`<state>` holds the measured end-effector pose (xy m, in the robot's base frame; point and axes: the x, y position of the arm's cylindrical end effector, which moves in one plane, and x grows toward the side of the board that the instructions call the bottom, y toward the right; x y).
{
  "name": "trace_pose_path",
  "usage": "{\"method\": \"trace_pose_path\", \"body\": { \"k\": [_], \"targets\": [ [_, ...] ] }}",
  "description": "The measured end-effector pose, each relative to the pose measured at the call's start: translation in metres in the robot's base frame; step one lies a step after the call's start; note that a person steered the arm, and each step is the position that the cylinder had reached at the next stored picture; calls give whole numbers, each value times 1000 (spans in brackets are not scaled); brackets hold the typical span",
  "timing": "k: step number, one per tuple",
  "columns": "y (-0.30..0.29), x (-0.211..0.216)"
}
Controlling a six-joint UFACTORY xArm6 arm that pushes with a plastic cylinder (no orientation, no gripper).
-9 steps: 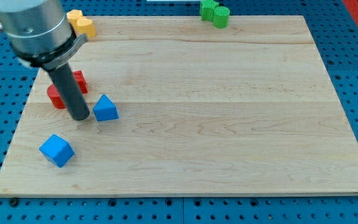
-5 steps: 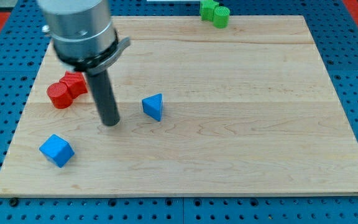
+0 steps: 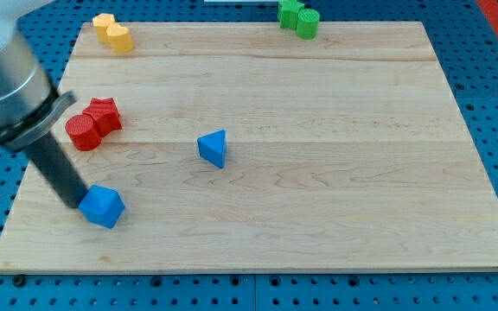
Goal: Push the blue triangle with blue cube towards the center of the board
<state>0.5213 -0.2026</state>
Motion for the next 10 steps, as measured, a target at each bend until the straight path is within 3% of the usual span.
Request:
{"method": "trace_pose_path", "body": {
  "k": [1,3,4,6,7,9,10],
  "targets": [
    [31,-13],
    [-36,39],
    [-24,72],
    [63,-23],
    [82,-48],
    [97,-5],
    [121,-33]
  ]
}}
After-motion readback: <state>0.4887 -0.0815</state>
